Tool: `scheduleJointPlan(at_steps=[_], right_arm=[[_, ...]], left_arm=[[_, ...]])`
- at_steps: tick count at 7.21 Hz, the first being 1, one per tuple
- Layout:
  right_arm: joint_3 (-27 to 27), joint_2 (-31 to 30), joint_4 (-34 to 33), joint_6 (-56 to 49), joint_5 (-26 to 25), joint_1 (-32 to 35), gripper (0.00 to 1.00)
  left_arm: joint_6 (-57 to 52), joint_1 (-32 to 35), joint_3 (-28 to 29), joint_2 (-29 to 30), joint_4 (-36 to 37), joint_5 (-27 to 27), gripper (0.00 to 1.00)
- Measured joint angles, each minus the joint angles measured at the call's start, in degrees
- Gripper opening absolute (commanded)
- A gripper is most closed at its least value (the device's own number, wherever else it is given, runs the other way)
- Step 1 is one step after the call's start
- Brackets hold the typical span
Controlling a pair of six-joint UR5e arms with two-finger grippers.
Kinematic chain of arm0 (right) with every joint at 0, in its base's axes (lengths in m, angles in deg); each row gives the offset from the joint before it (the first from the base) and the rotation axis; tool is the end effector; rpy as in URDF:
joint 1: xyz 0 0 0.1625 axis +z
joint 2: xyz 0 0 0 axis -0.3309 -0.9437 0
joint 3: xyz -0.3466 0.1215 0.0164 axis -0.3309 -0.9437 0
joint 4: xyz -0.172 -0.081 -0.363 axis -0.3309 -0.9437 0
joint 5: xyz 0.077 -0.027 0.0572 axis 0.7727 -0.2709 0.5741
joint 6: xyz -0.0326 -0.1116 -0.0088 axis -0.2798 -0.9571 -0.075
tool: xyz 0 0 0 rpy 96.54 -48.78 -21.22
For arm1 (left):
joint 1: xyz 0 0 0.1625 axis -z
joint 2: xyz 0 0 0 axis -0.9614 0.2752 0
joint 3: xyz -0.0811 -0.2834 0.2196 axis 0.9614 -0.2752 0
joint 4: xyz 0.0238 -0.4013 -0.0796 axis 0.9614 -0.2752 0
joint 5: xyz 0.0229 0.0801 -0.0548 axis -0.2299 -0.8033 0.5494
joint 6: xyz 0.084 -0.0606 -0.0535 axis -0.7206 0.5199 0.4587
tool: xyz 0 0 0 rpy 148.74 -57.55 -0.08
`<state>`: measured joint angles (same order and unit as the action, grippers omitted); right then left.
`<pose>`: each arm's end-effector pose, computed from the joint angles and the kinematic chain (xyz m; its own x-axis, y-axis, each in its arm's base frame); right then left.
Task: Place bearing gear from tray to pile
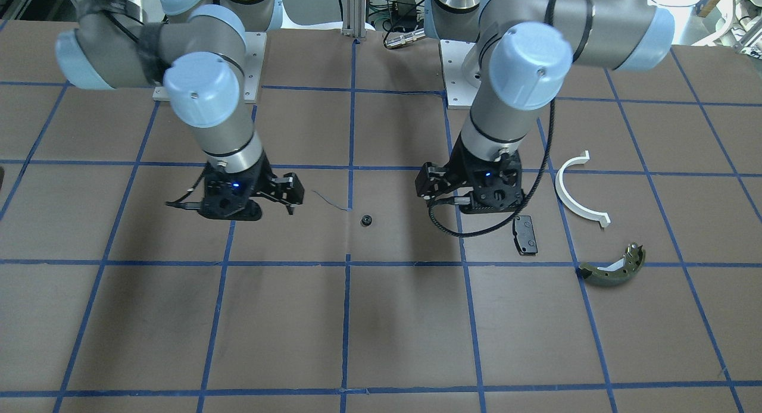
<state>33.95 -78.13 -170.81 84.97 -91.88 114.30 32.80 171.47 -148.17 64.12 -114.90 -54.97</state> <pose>0.1840 -0.4951 0.2429 -0.9961 0.0667 -0.0581 0.0662 0.9978 0.0097 -0.2044 -0.5085 0.2708 -0.9951 -0.0949 0.0276 -0.0945 0.9954 0.0155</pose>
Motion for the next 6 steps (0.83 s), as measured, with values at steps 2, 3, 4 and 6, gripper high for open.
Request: scheduleJointPlan(at_steps=[2,3,4,6], right_arm=[[0.0,-3.6,4.5,-15.0,-3.1,-13.4,1.0],[-0.1,-3.9,4.2,-23.4,-3.7,-21.0,1.0],[-0.3,-3.6,2.7,-32.7,-3.7,-28.0,1.0],[-0.4,-0.9,-1.5,-51.8,-3.4,-41.5,1.0]], left_arm=[[4.1,5.8,-6.7,4.8,12.5,-0.3,1.0],[6.2,8.8,-7.8,6.6,14.7,-0.3,1.0],[8.0,11.1,-8.2,7.9,15.6,-0.3,1.0],[9.2,13.3,-8.5,10.5,16.0,-0.3,1.0]])
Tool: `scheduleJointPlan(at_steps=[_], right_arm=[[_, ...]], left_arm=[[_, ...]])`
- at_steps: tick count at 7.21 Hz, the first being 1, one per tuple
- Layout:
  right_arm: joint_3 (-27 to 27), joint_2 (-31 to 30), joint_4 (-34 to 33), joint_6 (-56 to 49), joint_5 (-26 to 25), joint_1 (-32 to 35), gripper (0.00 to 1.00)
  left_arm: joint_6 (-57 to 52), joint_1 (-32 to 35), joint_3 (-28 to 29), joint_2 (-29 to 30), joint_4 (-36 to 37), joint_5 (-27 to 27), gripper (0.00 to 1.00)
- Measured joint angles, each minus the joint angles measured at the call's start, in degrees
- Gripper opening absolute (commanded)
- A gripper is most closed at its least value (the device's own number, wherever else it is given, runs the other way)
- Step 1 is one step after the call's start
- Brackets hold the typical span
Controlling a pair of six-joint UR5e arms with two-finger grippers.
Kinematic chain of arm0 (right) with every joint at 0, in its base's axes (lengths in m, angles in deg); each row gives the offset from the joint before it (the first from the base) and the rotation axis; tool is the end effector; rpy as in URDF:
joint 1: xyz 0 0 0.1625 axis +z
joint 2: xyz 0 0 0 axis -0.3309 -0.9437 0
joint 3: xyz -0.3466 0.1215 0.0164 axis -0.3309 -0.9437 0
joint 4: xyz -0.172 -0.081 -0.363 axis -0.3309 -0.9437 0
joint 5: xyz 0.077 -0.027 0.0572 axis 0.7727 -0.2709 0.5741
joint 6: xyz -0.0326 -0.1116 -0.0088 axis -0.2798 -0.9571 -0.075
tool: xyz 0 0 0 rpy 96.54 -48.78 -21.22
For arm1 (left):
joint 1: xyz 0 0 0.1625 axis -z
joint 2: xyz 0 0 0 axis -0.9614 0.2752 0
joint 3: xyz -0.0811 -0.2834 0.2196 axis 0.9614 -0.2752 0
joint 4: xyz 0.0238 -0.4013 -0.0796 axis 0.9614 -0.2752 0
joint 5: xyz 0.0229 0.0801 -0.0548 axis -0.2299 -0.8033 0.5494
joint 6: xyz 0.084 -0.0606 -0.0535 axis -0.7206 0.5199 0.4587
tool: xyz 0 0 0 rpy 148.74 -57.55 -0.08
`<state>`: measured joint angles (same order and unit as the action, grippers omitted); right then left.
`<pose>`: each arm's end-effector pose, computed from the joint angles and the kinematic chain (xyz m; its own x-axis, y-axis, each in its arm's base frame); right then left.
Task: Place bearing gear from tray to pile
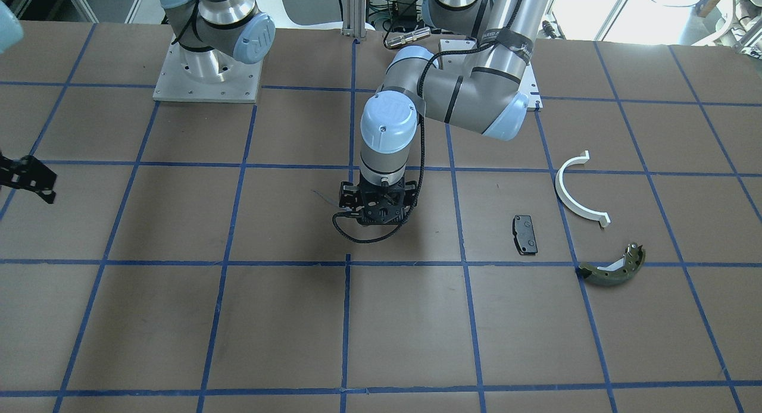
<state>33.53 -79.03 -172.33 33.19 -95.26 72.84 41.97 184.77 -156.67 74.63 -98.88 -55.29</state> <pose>-0.1977 -0.4917 0.2568 -0.9931 -0.1127 0.0333 -0.1139 0.9929 -0.0357 -0.3134 -0.4430 0.1363 -0.9997 -0.0234 0.0000 -0.0234 0.9976 0.0659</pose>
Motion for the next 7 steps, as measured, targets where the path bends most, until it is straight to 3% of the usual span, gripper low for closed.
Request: scheduleJointPlan(at_steps=[2,3,4,5,6,7], right_arm=[[-1.4,6.6,-5.3,-16.1,2.5,-11.1,1.0],[-3.8,11.1,-7.5,-20.9,3.4,-14.2,0.99],[-7.5,15.5,-8.4,-23.5,3.5,-15.8,0.96],[-10.7,19.3,-8.6,-25.2,3.7,-16.8,0.84],[-12.7,22.0,-8.7,-26.3,3.8,-18.0,0.82],[-13.8,23.9,-8.8,-27.0,3.7,-19.0,0.77]], left_arm=[[0.1,0.5,-0.1,2.4,2.0,0.0,1.0],[0.3,0.7,0.0,3.4,3.0,0.0,0.88],[0.2,0.8,-0.1,4.1,3.5,0.1,0.58],[0.1,0.8,-0.2,4.4,3.8,0.2,0.37],[0.3,0.9,-0.2,4.6,4.0,0.4,0.22],[0.6,0.9,-0.3,4.7,4.1,0.6,0.12]])
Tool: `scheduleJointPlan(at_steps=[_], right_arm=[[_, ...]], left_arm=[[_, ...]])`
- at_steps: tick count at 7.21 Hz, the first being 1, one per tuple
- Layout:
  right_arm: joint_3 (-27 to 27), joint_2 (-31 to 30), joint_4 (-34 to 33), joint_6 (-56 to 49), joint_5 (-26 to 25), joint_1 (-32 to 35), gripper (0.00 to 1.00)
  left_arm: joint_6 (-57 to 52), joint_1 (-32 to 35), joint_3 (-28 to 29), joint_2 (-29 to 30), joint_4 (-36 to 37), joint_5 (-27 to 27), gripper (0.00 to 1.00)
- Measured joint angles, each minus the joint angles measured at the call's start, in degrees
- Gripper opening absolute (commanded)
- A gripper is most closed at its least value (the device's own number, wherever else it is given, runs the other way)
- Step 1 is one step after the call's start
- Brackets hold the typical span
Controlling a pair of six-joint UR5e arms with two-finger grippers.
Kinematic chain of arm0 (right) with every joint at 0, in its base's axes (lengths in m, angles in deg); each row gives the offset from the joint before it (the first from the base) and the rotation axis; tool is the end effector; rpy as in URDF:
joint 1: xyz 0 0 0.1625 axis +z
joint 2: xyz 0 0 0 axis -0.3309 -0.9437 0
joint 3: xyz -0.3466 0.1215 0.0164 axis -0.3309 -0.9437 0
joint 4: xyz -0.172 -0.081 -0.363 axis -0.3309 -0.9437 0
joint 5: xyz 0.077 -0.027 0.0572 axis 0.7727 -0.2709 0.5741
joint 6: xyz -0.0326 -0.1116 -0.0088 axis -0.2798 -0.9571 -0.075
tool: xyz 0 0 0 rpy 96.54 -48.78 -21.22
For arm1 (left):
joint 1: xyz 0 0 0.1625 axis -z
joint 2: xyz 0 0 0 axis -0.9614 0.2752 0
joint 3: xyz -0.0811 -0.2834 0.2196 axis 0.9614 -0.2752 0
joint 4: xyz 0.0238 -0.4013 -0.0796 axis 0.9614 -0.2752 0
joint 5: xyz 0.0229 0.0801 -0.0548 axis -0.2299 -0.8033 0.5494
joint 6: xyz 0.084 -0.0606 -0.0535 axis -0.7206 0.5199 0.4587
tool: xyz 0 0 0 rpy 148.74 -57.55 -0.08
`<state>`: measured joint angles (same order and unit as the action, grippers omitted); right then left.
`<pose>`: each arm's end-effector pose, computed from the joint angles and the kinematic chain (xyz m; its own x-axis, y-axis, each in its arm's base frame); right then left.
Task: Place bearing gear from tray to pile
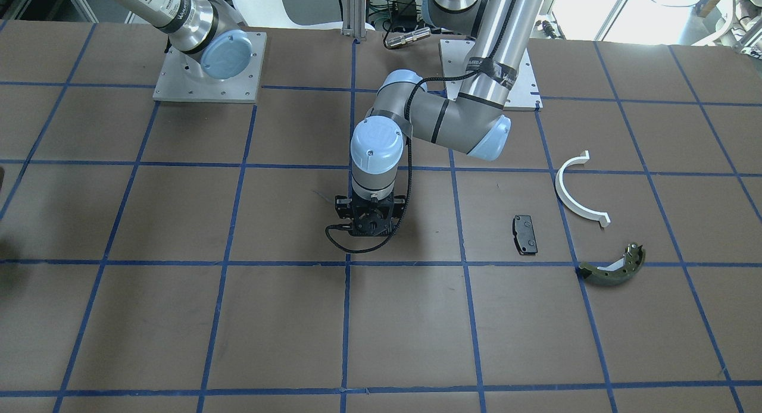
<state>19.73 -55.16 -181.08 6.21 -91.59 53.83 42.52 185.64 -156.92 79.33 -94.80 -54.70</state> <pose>-0.4309 -0.4672 0.1423 -0.9680 -0.2508 0.0023 -0.2503 0.9657 -0.0690 -0.3224 -0.4409 0.0979 -0.9998 -0.0186 0.0030 -0.0182 0.9963 0.0838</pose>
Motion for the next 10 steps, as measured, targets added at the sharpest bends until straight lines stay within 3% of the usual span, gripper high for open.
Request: scheduleJointPlan(at_steps=[1,2,6,10], right_arm=[[-0.6,1.2,-0.1,-0.3,-0.1,-0.4,0.69],[-1.2,1.9,-0.1,-0.4,-0.1,-0.6,0.68],[-1.8,2.8,-0.1,-0.6,-0.4,-0.8,0.64],[-1.5,3.0,0.0,-0.7,-0.6,-0.9,0.59]], left_arm=[[0.2,0.0,0.0,0.1,0.0,0.0,0.04],[0.2,0.0,0.2,0.1,0.0,0.0,0.0],[-0.9,-2.9,1.9,-3.3,-1.1,-1.0,0.0],[-16.9,-19.8,2.3,-10.0,-12.5,-3.6,0.0]])
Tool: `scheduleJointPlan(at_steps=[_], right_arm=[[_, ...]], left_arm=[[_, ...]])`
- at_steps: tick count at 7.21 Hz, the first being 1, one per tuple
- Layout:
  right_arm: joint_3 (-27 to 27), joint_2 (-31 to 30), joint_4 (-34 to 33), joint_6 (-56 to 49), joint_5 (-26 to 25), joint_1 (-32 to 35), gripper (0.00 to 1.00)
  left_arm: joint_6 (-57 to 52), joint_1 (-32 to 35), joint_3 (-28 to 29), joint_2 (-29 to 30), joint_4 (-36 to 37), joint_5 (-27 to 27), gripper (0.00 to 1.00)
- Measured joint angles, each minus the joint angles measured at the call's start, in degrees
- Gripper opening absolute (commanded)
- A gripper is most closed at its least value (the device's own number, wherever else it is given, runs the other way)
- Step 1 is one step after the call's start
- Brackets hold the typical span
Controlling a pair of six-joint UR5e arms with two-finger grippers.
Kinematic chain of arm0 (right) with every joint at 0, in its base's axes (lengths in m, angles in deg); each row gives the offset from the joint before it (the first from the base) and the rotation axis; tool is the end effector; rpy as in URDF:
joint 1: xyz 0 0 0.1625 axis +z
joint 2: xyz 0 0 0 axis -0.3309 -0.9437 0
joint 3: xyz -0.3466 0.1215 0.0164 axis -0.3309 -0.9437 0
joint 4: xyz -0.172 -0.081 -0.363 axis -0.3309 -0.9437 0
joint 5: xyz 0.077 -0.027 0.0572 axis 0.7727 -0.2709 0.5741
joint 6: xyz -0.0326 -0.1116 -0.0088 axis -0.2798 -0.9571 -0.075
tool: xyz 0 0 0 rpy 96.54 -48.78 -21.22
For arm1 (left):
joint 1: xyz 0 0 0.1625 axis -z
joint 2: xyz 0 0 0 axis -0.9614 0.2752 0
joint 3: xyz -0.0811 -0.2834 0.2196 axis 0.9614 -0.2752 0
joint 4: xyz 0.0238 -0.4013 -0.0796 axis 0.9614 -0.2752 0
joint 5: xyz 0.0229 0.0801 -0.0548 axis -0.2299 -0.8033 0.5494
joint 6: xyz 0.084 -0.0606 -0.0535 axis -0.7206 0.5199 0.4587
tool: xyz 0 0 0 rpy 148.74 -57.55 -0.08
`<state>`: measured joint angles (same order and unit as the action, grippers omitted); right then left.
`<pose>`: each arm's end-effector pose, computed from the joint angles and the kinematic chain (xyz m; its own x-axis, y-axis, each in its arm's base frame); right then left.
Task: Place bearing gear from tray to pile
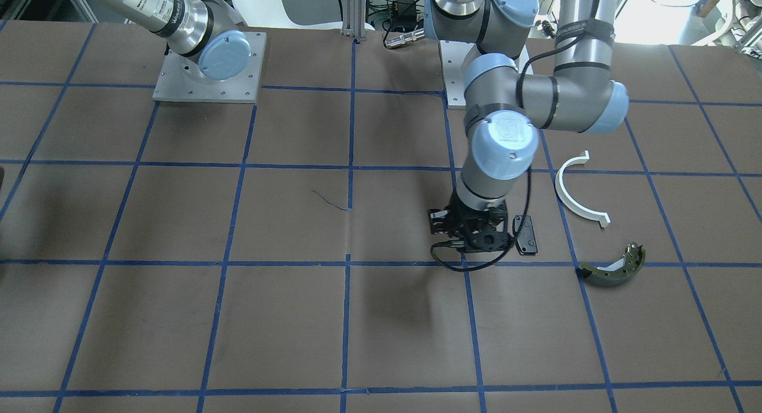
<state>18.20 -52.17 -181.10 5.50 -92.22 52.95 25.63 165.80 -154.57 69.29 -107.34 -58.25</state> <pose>-0.4449 -0.4636 0.1210 -0.9687 -0.2476 -0.0169 -0.2464 0.9678 -0.0503 -0.1462 -0.5157 0.1864 -0.9972 -0.0661 -0.0345 -0.0686 0.9948 0.0758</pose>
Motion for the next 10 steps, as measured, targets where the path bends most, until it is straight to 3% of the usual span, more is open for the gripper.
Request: scheduleJointPlan(at_steps=[2,4,6,7,8,10], right_arm=[[-0.1,0.3,0.0,-0.5,0.0,-0.3,0.54],[-0.2,0.5,0.0,-0.9,0.1,-0.9,0.39],[-0.1,0.6,0.0,-1.8,0.1,-1.0,0.4],[-0.1,0.6,0.0,-2.0,0.2,-1.0,0.42],[-0.1,0.6,0.0,-2.0,0.3,-1.0,0.43],[0.1,0.5,0.1,-1.7,0.7,-0.9,0.42]], left_arm=[[-13.5,-10.1,-1.2,-1.8,-3.3,-1.7,0.01],[-26.2,-19.1,-4.5,-2.0,-1.1,-3.1,0.02],[-31.6,-23.6,-9.3,-1.9,2.2,-3.7,0.07],[-32.2,-24.3,-11.8,-1.6,5.6,-3.8,0.43],[-32.4,-24.5,-13.6,-1.3,8.0,-3.8,0.99],[-32.5,-24.6,-14.4,-0.7,9.4,-3.5,1.0]])
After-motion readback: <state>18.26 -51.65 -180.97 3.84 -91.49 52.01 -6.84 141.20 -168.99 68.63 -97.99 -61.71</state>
